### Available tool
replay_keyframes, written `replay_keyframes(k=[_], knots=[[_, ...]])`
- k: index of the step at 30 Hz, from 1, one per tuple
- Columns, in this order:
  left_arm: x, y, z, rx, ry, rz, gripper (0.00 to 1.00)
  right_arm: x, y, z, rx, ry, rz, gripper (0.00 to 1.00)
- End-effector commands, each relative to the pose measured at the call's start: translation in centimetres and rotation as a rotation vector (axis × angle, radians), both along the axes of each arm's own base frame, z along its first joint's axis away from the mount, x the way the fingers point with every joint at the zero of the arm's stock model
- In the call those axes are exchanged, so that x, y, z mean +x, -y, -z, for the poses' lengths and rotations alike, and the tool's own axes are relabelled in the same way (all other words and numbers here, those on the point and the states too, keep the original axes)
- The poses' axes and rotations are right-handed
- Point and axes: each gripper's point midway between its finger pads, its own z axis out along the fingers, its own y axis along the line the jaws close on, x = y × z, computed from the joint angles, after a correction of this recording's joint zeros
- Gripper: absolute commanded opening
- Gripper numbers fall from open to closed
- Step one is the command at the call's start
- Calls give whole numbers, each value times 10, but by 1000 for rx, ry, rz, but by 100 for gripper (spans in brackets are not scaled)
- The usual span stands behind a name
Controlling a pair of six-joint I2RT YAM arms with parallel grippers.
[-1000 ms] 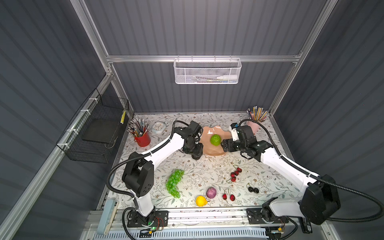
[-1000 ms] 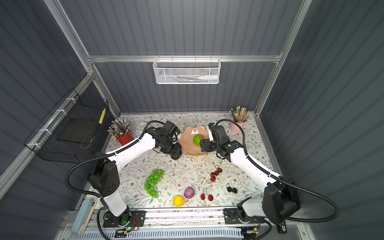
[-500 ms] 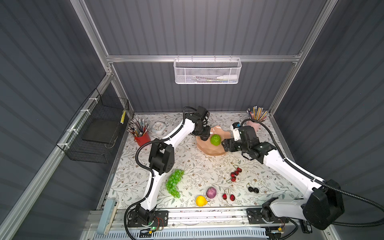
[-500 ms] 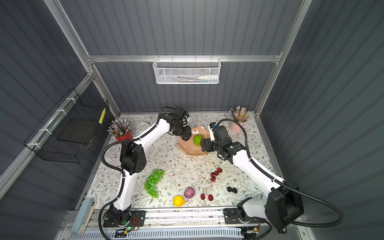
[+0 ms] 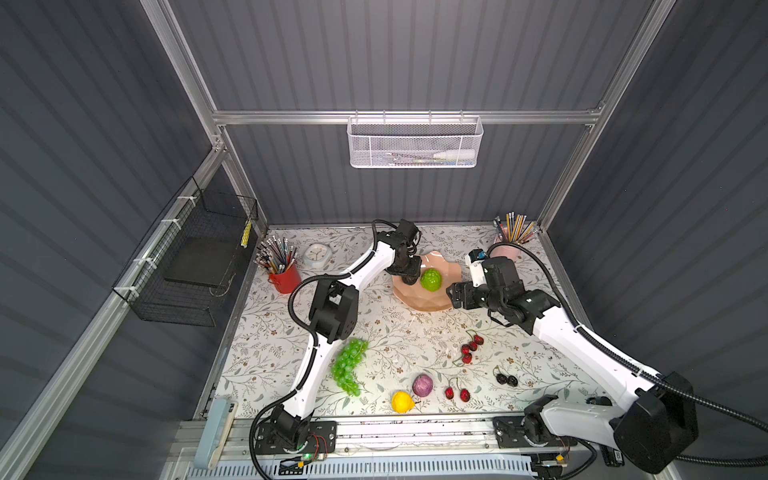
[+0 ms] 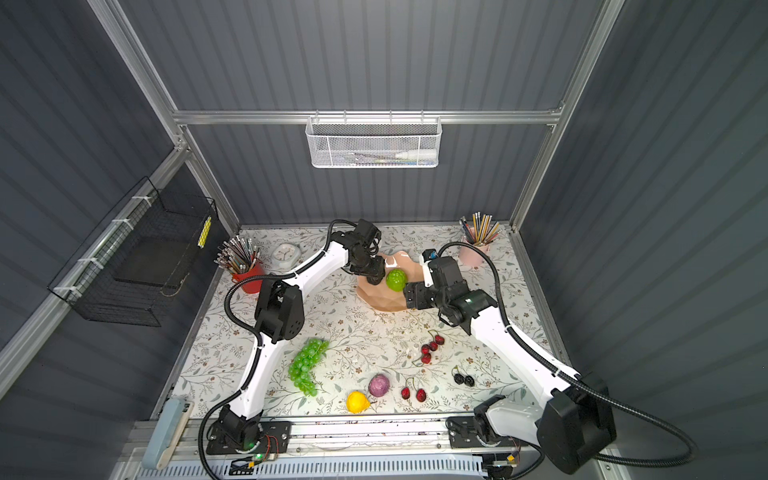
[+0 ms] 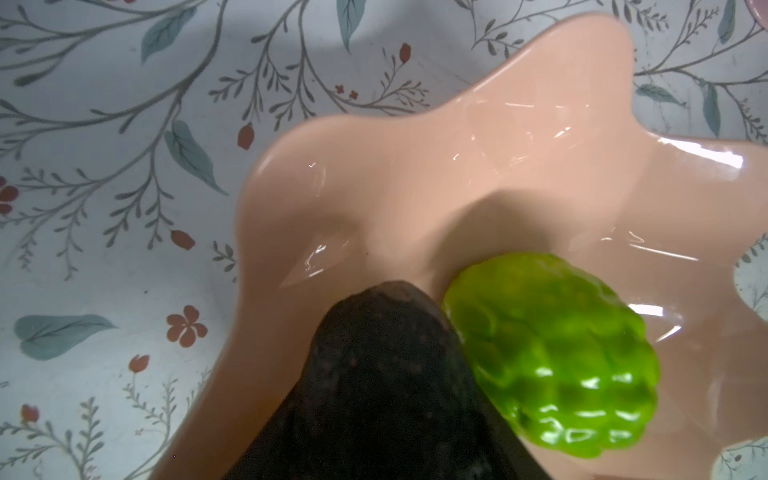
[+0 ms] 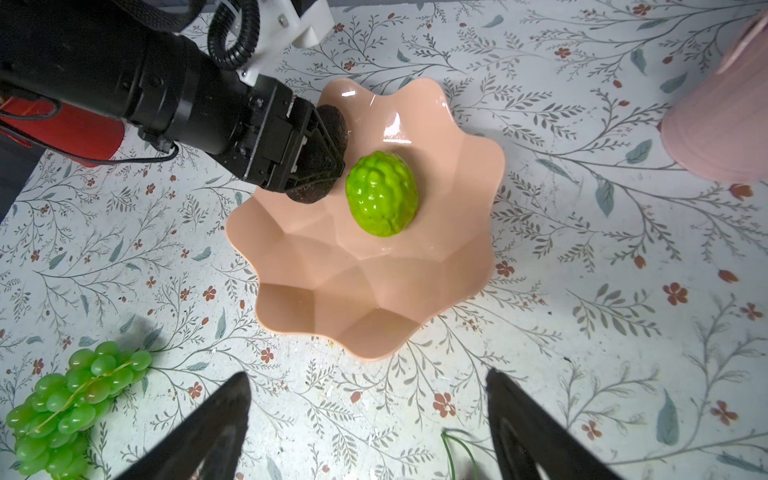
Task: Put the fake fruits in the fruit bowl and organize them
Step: 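Carry the dark avocado with the left gripper into the bowl beside the green fruit, then open the left gripper and withdraw it while the right gripper reaches for the purple fig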
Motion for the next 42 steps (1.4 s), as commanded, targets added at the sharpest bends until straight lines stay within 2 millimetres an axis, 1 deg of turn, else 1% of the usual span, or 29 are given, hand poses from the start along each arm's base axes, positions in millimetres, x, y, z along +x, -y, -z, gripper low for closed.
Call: replay_keyframes(k=[1,9,14,20,23,26,28,32,38,42], knots=[[1,1,13,-22,-27,-17,57,-3,1,4,0,-19,4,88],[2,7,19,-55,-42,-26,60,-3,1,4,-2,-16,3,89],[2,8,22,-63,-44,-31,70,-9,4,10,-19,-42,0,89],[2,9,18,-72,-37,-31,71,-11,7,9,-24,-36,8,89],[4,8,6,-79,-17,-38,71,-11,8,7,-21,-31,8,89],[4,5,-12,-86,14,-50,72,-12,8,0,-19,-21,5,89],[4,3,-28,-96,40,-52,73,-12,8,-4,-21,-12,2,89],[-4,-8,-55,-88,79,-59,76,-16,6,-8,-15,-14,-19,88],[-29,-25,-79,-94,79,-72,78,-31,0,-2,-12,-48,-58,84],[-57,-44,-83,-92,69,-97,78,-54,-14,7,-42,-90,-118,82]])
